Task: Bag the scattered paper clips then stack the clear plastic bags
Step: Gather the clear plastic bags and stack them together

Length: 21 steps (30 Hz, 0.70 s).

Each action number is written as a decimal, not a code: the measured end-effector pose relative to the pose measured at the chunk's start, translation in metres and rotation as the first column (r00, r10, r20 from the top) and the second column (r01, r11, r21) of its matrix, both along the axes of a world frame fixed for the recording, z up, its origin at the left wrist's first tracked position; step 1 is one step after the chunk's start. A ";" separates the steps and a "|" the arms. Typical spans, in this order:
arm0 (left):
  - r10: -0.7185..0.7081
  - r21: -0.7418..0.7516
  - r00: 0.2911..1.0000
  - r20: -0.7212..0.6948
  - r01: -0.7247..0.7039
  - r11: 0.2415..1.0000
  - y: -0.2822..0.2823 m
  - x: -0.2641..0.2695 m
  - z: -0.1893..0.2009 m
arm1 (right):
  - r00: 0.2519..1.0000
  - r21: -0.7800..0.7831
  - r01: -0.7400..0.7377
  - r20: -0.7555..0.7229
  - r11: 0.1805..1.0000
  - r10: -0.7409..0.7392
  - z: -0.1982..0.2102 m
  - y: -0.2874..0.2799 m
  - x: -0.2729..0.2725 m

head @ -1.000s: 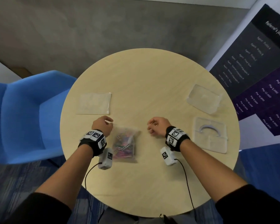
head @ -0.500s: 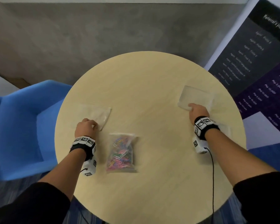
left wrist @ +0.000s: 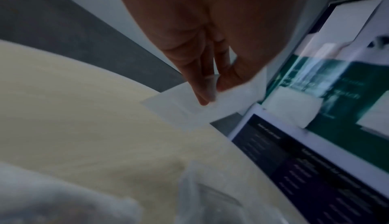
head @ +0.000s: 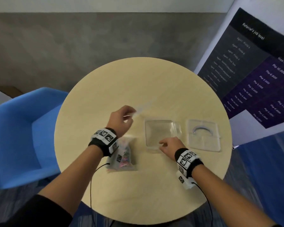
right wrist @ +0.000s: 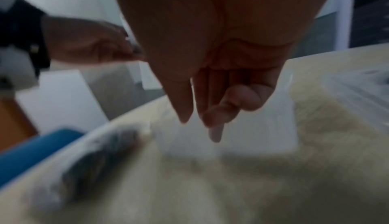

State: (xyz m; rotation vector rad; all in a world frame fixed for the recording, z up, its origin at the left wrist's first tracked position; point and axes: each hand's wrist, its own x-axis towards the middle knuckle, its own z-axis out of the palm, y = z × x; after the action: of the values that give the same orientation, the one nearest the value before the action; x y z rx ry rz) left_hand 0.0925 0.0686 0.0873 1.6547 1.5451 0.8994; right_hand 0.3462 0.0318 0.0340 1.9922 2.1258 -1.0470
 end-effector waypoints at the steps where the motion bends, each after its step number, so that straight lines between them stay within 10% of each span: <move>1: -0.059 -0.038 0.997 0.048 0.061 0.997 -0.005 0.012 0.001 | 0.997 -0.004 0.064 -0.048 0.998 -0.064 0.008 -0.003 0.002; 4: -0.153 -0.063 0.986 0.066 0.157 0.986 -0.021 0.037 -0.008 | 0.900 0.142 0.329 -0.347 0.934 -0.264 0.036 -0.002 0.013; 7: -0.161 -0.010 0.986 0.051 0.162 0.987 -0.034 0.057 -0.027 | 0.829 0.322 0.310 -0.553 0.895 -0.088 0.051 0.007 0.021; 11: -0.215 -0.036 0.966 -0.142 0.212 0.977 -0.041 0.070 -0.048 | 0.929 0.487 -0.003 -0.322 0.873 0.183 0.031 0.010 0.038; 17: -0.357 -0.144 0.747 -0.561 0.337 0.931 -0.054 0.084 -0.073 | 0.960 0.232 -0.163 -0.188 0.959 0.208 0.003 -0.006 0.048; 21: -0.329 -0.230 0.720 -0.610 0.236 0.944 -0.056 0.087 -0.074 | 0.961 0.104 -0.159 -0.210 0.982 0.178 -0.004 -0.009 0.045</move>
State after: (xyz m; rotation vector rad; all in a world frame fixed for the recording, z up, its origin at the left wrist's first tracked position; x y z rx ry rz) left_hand 0.1800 0.0131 0.0133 2.1528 1.6507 0.0273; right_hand 0.3915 0.0228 0.0302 1.7607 2.4402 -1.2140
